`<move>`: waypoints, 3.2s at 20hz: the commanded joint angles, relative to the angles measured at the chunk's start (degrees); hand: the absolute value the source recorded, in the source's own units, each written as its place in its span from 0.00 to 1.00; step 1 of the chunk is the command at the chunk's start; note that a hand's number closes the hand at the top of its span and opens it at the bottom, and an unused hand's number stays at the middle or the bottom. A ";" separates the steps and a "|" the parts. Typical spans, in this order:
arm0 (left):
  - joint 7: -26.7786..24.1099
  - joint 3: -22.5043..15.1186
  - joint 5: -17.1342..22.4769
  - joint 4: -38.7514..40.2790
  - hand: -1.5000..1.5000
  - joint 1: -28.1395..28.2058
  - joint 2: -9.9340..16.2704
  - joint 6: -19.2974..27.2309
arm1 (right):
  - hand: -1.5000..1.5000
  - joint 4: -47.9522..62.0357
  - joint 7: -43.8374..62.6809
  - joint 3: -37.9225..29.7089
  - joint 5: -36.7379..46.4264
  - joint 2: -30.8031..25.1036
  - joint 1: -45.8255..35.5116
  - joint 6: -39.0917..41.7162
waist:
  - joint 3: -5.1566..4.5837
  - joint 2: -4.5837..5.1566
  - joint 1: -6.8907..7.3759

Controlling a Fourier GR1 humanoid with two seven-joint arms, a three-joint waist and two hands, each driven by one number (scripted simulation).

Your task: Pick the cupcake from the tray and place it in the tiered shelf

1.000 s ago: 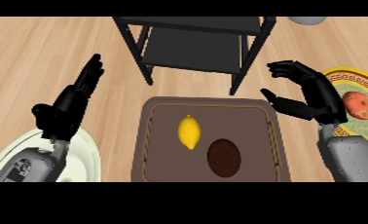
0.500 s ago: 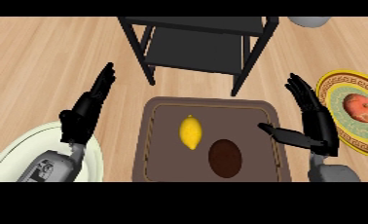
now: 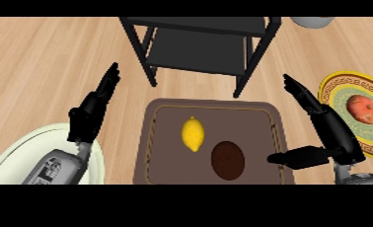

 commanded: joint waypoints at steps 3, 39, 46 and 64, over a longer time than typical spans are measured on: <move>1.18 1.58 -0.17 -0.93 0.50 -0.03 1.26 -1.25 | 0.00 -15.60 18.29 5.58 5.33 -6.08 0.31 3.43 | -0.06 -0.26 -0.02; -0.24 10.28 -11.57 2.04 0.50 1.07 -10.22 -8.86 | 0.00 -30.11 48.91 21.58 32.90 7.45 -1.08 22.37 | 0.08 0.14 0.52; 4.80 10.72 -14.17 -0.88 0.50 0.35 -11.98 -8.34 | 0.00 -26.80 46.42 25.53 40.37 9.47 3.03 18.54 | 0.09 0.11 0.46; 1.66 14.74 -16.05 -2.17 0.50 3.28 -13.72 -13.30 | 0.00 -12.92 41.67 26.05 49.98 15.71 0.50 16.45 | 0.08 0.14 0.67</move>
